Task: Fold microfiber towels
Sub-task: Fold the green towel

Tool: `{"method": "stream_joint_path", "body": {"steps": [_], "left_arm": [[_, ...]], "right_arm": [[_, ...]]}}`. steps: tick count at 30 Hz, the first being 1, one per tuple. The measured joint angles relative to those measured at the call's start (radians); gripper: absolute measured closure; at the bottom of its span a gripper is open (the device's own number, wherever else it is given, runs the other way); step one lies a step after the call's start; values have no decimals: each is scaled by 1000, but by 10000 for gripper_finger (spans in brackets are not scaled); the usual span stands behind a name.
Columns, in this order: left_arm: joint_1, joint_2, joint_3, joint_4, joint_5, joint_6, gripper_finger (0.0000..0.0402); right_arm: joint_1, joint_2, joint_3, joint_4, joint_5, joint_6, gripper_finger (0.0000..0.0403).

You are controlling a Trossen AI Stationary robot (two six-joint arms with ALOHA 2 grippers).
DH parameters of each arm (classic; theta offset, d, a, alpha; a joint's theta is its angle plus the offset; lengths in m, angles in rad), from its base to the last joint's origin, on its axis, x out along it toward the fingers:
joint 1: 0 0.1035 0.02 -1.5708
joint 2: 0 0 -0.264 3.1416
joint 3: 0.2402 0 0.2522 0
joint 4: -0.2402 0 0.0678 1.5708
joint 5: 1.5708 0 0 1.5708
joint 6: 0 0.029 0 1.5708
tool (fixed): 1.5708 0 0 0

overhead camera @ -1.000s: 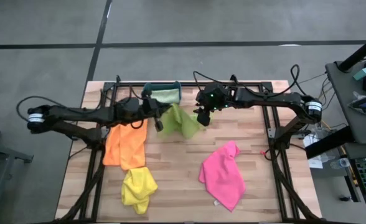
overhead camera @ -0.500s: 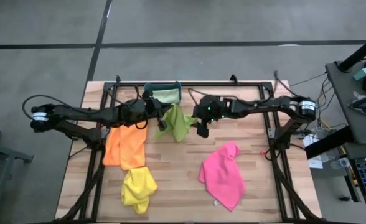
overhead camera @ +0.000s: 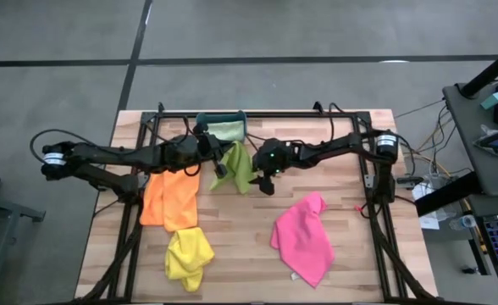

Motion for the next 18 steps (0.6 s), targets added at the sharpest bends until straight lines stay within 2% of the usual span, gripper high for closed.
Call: {"method": "stream_joint_path", "body": {"steps": [5,11,15,18], "left_arm": [[0,0,0,-5,0,0,402],[0,0,0,-13,0,0,402],[0,-1,0,-14,0,0,402],[0,-1,0,-17,0,0,402]], "right_arm": [[5,30,30,-4,1,-24,247],[4,15,33,-52,1,-52,373],[5,-28,35,-92,4,-72,391],[7,-77,35,-155,55,-85,394]]}}
